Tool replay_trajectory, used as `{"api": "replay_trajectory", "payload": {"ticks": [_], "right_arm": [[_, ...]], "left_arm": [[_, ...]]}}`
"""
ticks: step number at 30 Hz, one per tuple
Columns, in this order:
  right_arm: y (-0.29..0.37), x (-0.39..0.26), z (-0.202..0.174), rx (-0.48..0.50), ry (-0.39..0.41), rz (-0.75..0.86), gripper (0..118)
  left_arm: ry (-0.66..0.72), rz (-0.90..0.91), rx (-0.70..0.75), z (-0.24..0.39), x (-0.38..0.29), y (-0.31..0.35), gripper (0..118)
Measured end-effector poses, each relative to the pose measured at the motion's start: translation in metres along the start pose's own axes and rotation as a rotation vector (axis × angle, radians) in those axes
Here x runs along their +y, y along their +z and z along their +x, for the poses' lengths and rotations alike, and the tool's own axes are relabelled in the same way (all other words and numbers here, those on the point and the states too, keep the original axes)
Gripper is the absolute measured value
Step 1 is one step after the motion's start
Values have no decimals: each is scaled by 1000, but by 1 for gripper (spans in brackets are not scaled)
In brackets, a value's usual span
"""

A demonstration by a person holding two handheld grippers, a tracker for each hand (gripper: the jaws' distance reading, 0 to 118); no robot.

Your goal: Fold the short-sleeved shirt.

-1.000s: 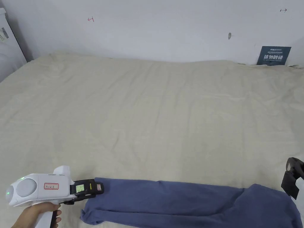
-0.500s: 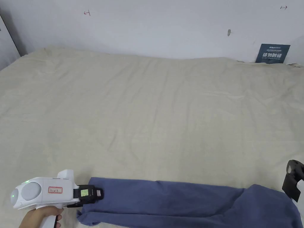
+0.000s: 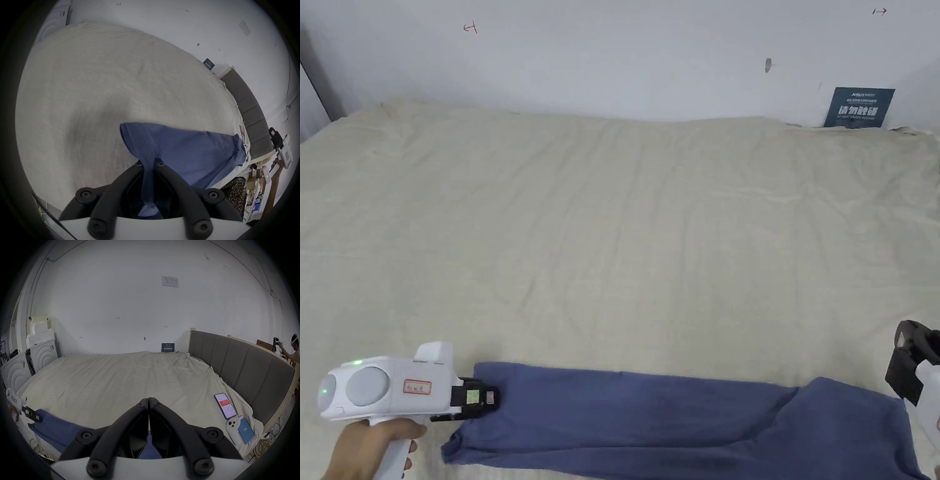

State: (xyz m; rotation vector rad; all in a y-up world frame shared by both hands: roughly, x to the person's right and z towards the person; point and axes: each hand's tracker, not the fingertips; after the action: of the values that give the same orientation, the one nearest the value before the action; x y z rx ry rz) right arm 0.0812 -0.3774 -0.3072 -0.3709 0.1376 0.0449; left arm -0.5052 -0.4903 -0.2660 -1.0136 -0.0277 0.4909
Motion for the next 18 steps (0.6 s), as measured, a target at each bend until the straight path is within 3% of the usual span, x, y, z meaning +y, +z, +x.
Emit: {"api": "replay_trajectory", "payload": {"ticks": [12,18], "right_arm": [[4,5,0,28,-17,15,0],[11,5,2,39,-23,19,0]], "left_arm": [[42,41,175,-15,12,66,3],[43,18,183,37,14,73,3]]}}
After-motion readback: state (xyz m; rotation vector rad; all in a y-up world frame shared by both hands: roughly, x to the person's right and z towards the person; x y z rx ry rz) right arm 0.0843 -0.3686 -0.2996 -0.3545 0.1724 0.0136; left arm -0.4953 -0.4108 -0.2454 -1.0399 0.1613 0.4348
